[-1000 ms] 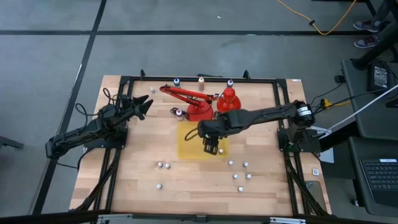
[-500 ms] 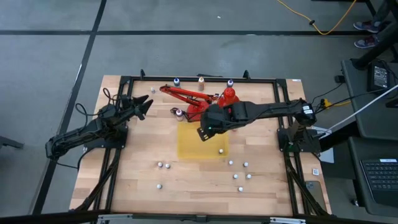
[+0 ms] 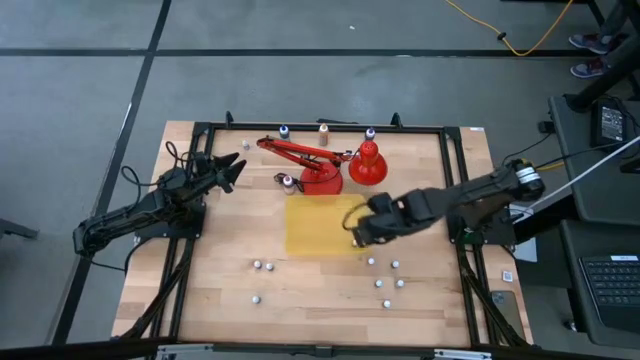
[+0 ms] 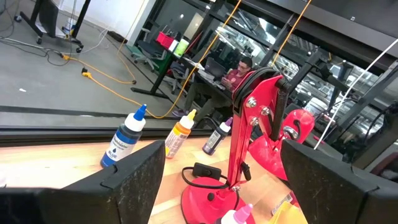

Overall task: Pick & Place food coloring
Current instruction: Put the small black food bottle into the yellow bin

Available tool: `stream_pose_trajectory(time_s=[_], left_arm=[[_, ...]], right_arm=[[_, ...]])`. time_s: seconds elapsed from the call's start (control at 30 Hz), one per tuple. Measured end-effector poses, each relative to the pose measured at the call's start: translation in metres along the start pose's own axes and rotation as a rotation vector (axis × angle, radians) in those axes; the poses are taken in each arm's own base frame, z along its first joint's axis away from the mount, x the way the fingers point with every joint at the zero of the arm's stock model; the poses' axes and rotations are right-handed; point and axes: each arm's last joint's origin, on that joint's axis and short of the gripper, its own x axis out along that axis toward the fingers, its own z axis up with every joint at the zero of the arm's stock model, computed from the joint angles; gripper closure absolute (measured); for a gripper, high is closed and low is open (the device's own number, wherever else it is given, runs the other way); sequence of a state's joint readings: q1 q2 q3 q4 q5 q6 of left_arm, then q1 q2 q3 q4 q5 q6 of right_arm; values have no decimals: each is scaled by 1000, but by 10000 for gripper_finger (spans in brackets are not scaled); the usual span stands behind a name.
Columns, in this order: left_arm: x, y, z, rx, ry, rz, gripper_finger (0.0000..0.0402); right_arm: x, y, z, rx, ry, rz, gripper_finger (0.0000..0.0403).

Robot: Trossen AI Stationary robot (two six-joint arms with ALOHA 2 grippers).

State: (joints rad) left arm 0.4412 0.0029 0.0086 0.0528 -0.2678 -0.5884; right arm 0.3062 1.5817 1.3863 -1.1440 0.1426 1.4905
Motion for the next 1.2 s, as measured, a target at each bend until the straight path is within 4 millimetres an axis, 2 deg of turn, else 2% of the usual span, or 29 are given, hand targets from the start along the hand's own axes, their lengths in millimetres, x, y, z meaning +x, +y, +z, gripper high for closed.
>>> stream_pose_trajectory(time_s=[0.23,0.53,0.73,1.03,1.2], left_arm=[[0,0,0,0,0,0,91],[0,0,0,0,0,0,91],[0,0,0,0,0,0,89],[0,0,0,0,-1,0,89],[0,0,0,0,-1,0,90]], right_arm=[[21,-26,-29,-20,55,-37,192],[51,-48,-57,-69,91,-78,192],[67,-56,-65,-90,97,-77,192],[96,-56,-79,-119,133,-77,192],[103,-56,-82,-132,134,-86,192]])
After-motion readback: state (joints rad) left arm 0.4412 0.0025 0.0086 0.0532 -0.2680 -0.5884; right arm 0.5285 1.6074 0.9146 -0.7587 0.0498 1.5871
